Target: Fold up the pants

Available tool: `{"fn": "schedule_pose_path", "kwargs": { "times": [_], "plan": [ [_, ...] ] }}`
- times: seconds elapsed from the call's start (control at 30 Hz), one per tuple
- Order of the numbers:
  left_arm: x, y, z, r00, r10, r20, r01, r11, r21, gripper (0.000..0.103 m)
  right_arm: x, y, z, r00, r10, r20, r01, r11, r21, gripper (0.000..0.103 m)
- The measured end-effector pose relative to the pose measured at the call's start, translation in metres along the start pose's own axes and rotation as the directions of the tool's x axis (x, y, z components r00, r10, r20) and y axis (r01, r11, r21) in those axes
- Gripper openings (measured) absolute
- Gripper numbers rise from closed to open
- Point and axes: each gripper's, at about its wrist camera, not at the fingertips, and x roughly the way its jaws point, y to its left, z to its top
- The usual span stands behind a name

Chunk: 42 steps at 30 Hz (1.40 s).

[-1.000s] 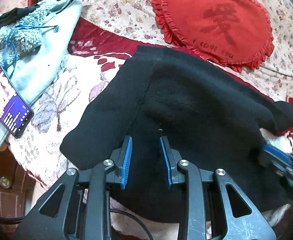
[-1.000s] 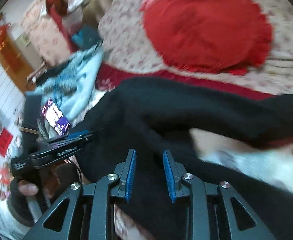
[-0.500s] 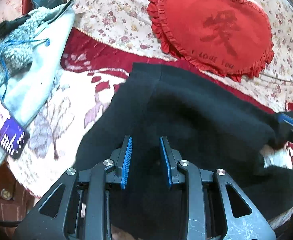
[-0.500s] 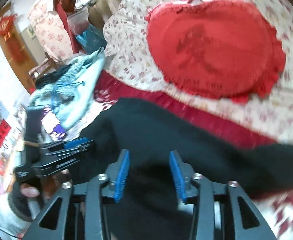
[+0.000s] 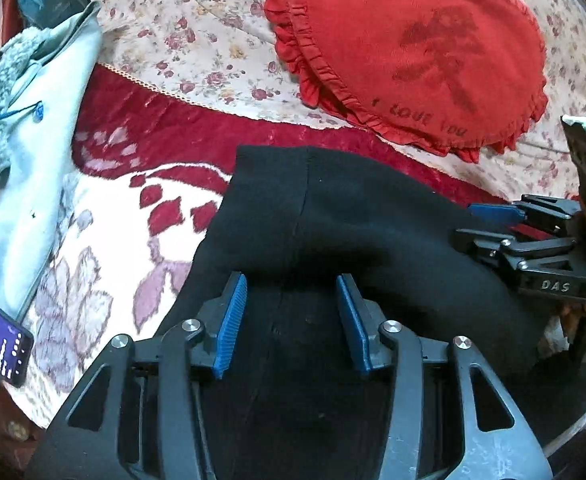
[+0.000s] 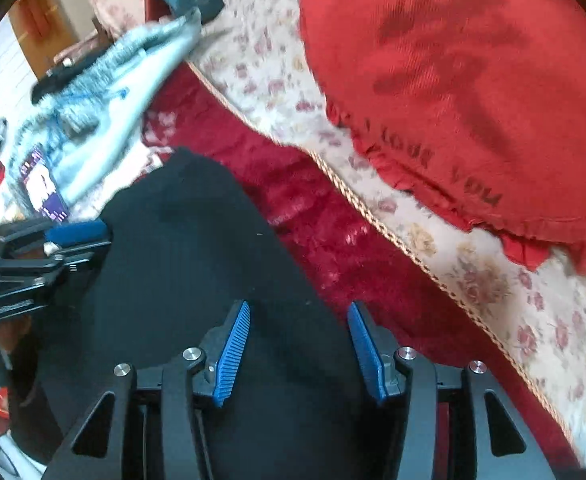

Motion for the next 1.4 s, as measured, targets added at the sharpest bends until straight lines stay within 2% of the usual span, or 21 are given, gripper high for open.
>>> {"fn": "schedule_pose_path", "kwargs": {
  "times": [0.03, 0.07, 0.1, 0.13, 0.27, 0.43, 0.57, 0.63, 0.7, 0.77, 0.87, 0.97, 1.03, 1.07, 1.1, 1.2, 1.3, 1.4],
  "plan": [
    [0.001, -0.001, 0.001, 1.000, 0.005, 0.002, -0.005, 1.000, 0.005, 0.048, 0.000, -0.002, 0.000, 1.000, 0.017, 0.016, -0.017, 1.000, 0.010, 0.046],
    [0.002, -0.003, 0.001, 1.000, 0.011, 0.006, -0.011, 1.000, 0.012, 0.049, -0.002, -0.003, 0.000, 0.999, 0.028, 0.030, -0.029, 0.999, 0.024, 0.034],
    [0.003, -0.003, 0.001, 1.000, 0.014, 0.007, -0.014, 1.000, 0.016, 0.049, -0.005, -0.003, 0.000, 0.999, 0.028, 0.039, -0.029, 0.999, 0.028, 0.013],
    [0.002, -0.003, 0.002, 1.000, 0.012, 0.006, -0.012, 1.000, 0.014, 0.049, -0.010, -0.001, 0.000, 0.998, 0.025, 0.053, -0.027, 0.999, 0.025, 0.006],
    [-0.010, 0.009, 0.000, 1.000, 0.017, 0.023, -0.016, 1.000, -0.020, 0.049, -0.060, 0.025, -0.004, 0.985, 0.007, 0.172, -0.007, 1.000, -0.001, 0.005],
    [-0.064, 0.057, -0.018, 0.987, 0.063, 0.148, -0.037, 0.984, -0.172, 0.049, -0.136, 0.079, -0.031, 0.954, -0.012, 0.300, 0.032, 0.998, -0.062, 0.005],
    [-0.096, 0.096, -0.038, 0.976, 0.113, 0.188, -0.055, 0.956, -0.288, 0.049, -0.153, 0.120, -0.072, 0.950, 0.007, 0.313, 0.012, 0.998, -0.058, 0.005],
    [-0.107, 0.110, -0.047, 0.973, 0.128, 0.193, -0.060, 0.944, -0.324, 0.049, -0.143, 0.139, -0.095, 0.957, 0.004, 0.290, 0.013, 0.998, -0.054, 0.005],
    [-0.112, 0.115, -0.054, 0.971, 0.140, 0.192, -0.070, 0.941, -0.331, 0.049, -0.119, 0.158, -0.119, 0.974, 0.017, 0.227, -0.004, 0.998, -0.056, 0.005],
    [-0.116, 0.112, -0.058, 0.971, 0.146, 0.191, -0.080, 0.946, -0.315, 0.049, -0.091, 0.167, -0.137, 0.984, 0.041, 0.172, -0.038, 0.999, -0.018, 0.005],
    [-0.115, 0.102, -0.061, 0.974, 0.138, 0.183, -0.083, 0.957, -0.277, 0.049, -0.051, 0.171, -0.154, 0.995, 0.012, 0.097, -0.012, 1.000, -0.003, 0.006],
    [-0.114, 0.095, -0.062, 0.975, 0.128, 0.184, -0.077, 0.963, -0.259, 0.049, -0.065, 0.168, -0.147, 0.991, 0.034, 0.131, -0.038, 0.999, 0.024, 0.008],
    [-0.111, 0.095, -0.062, 0.977, 0.118, 0.179, -0.067, 0.962, -0.266, 0.049, -0.079, 0.168, -0.137, 0.985, 0.039, 0.171, -0.042, 0.999, 0.011, 0.019],
    [-0.111, 0.095, -0.063, 0.978, 0.114, 0.176, -0.063, 0.960, -0.271, 0.049, -0.088, 0.168, -0.130, 0.978, 0.041, 0.202, -0.043, 0.999, 0.003, 0.035],
    [-0.110, 0.096, -0.063, 0.979, 0.112, 0.170, -0.062, 0.959, -0.277, 0.049, -0.093, 0.168, -0.125, 0.975, 0.045, 0.220, -0.046, 0.999, 0.002, 0.045],
    [-0.111, 0.096, -0.063, 0.979, 0.107, 0.172, -0.056, 0.958, -0.280, 0.049, -0.093, 0.168, -0.102, 0.966, 0.068, 0.251, -0.071, 0.997, 0.001, 0.045],
    [-0.119, 0.098, -0.061, 0.975, 0.112, 0.194, -0.052, 0.956, -0.290, 0.049, -0.077, 0.182, -0.085, 0.965, 0.107, 0.239, -0.098, 0.994, -0.050, 0.045],
    [-0.129, 0.100, -0.059, 0.970, 0.116, 0.215, -0.047, 0.952, -0.302, 0.049, -0.053, 0.199, -0.069, 0.965, 0.106, 0.238, -0.085, 0.992, -0.096, 0.044]
  ]
}}
